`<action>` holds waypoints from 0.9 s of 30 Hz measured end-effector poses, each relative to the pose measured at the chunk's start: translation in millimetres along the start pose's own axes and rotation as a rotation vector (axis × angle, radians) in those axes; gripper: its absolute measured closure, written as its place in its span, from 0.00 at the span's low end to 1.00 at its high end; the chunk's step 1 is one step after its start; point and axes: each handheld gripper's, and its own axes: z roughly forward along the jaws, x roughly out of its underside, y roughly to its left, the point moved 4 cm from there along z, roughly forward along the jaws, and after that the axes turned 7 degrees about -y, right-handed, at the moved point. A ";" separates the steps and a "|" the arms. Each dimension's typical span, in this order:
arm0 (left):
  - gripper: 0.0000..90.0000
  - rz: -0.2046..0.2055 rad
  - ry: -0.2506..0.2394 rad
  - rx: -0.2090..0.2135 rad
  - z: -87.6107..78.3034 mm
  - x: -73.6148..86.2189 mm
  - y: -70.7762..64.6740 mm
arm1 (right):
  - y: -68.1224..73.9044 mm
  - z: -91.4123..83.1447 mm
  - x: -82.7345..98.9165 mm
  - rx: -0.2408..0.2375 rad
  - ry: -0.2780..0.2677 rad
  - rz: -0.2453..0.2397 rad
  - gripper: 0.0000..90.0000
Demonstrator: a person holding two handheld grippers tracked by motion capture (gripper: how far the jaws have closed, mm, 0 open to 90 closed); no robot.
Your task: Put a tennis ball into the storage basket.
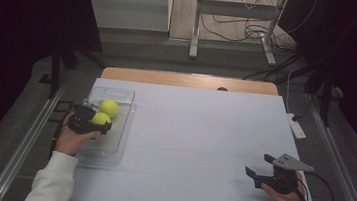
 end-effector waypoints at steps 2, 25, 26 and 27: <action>0.29 0.000 0.000 -0.003 0.3 0.1 0.1 | 0.0 0.0 0.0 0.000 0.000 0.000 0.14; 0.16 0.027 -0.222 0.046 -22.1 -18.9 -18.1 | -0.3 0.1 0.2 -0.001 -0.002 0.001 0.14; 0.17 0.025 -0.233 0.054 -23.1 -19.7 -19.3 | -0.3 -0.1 0.1 -0.001 -0.002 0.001 0.14; 0.17 0.025 -0.233 0.054 -23.1 -19.7 -19.3 | -0.3 -0.1 0.1 -0.001 -0.002 0.001 0.14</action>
